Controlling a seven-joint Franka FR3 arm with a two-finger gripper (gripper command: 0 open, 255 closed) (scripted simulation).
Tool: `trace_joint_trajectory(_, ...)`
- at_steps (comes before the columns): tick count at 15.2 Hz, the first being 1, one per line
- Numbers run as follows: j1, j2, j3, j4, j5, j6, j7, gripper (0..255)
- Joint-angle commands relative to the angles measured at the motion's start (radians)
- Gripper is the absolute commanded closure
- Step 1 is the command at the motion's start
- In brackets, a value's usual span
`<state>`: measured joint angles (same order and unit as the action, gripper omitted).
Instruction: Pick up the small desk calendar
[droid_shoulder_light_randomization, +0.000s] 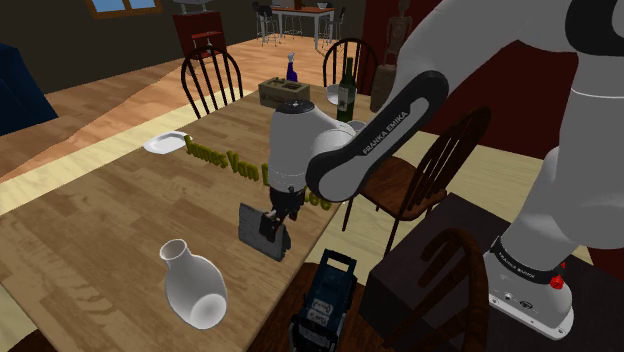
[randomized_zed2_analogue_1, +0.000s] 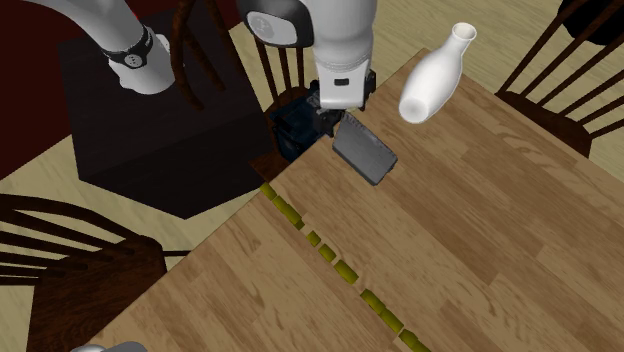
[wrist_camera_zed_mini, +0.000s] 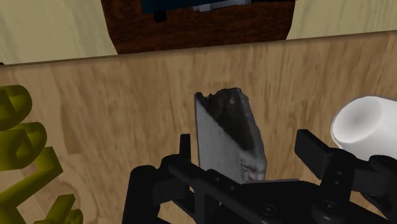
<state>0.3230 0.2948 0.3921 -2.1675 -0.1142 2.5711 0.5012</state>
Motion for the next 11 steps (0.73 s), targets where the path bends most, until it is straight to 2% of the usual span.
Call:
trace_joint_trajectory(1,0.001,0.007,-0.002,0.002,-0.004,0.005,0.002,255)
trace_joint_trajectory(11,-0.001,-0.004,0.002,0.002,0.003,-0.005,-0.002,255)
